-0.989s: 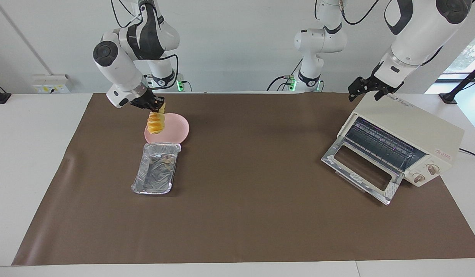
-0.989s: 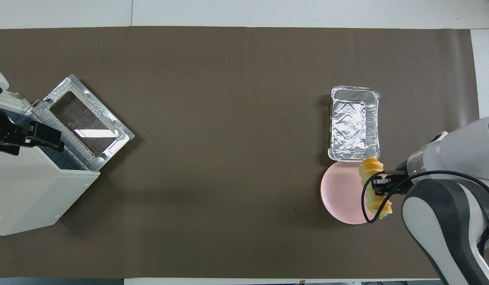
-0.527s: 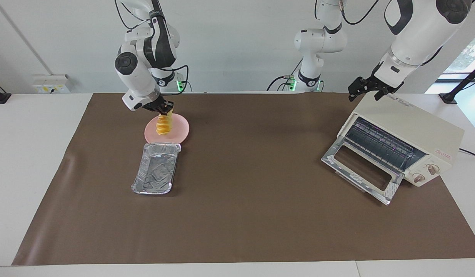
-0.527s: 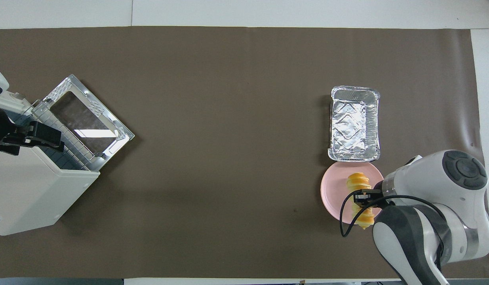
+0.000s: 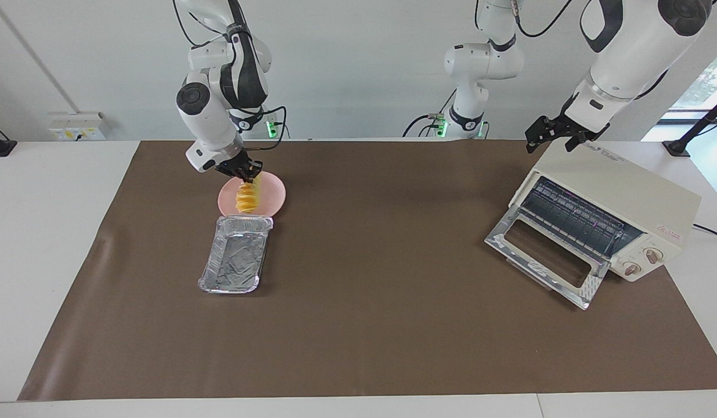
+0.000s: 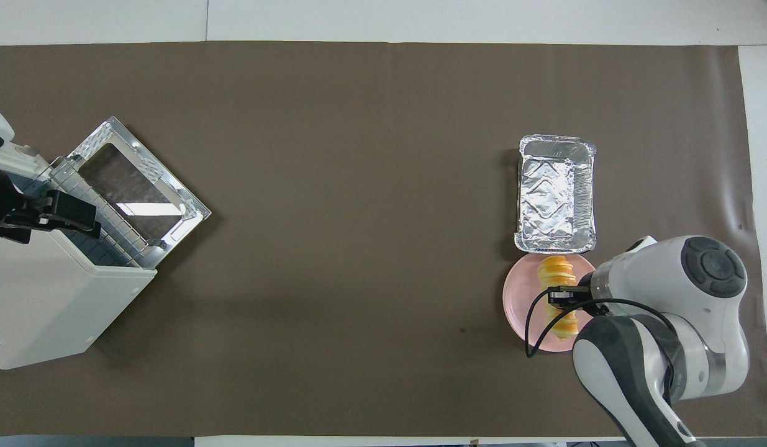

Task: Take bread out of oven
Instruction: 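Release the bread rolls and withdraw the right gripper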

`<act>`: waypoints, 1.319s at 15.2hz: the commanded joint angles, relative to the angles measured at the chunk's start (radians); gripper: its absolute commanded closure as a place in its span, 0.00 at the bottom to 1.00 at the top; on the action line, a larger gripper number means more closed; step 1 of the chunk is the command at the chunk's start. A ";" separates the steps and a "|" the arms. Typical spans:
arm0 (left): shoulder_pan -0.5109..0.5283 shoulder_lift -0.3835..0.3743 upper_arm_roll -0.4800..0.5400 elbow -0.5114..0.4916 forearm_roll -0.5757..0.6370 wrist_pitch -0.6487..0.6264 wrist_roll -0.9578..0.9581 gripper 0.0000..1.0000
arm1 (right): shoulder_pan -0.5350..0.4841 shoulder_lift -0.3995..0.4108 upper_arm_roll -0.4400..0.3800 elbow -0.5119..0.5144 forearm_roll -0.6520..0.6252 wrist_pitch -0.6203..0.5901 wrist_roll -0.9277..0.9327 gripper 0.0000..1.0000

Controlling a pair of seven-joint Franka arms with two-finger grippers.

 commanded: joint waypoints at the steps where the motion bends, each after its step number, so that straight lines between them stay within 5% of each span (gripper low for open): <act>1: 0.010 -0.016 -0.008 -0.013 0.014 0.014 0.005 0.00 | -0.004 -0.002 0.002 -0.003 -0.013 0.010 -0.014 1.00; 4: 0.010 -0.016 -0.008 -0.013 0.014 0.014 0.003 0.00 | -0.002 0.001 0.002 -0.005 -0.013 0.009 -0.015 1.00; 5: 0.010 -0.016 -0.008 -0.013 0.014 0.015 0.003 0.00 | -0.002 0.001 0.002 -0.005 -0.013 0.007 -0.014 0.81; 7: 0.010 -0.016 -0.008 -0.013 0.014 0.014 0.003 0.00 | 0.012 0.003 0.002 -0.003 -0.013 0.006 -0.009 0.15; 8: 0.010 -0.016 -0.008 -0.013 0.014 0.014 0.003 0.00 | 0.013 0.003 0.002 0.001 -0.013 0.000 -0.008 0.00; 20: 0.010 -0.016 -0.008 -0.013 0.014 0.014 0.003 0.00 | -0.149 0.064 -0.003 0.479 -0.085 -0.265 -0.156 0.00</act>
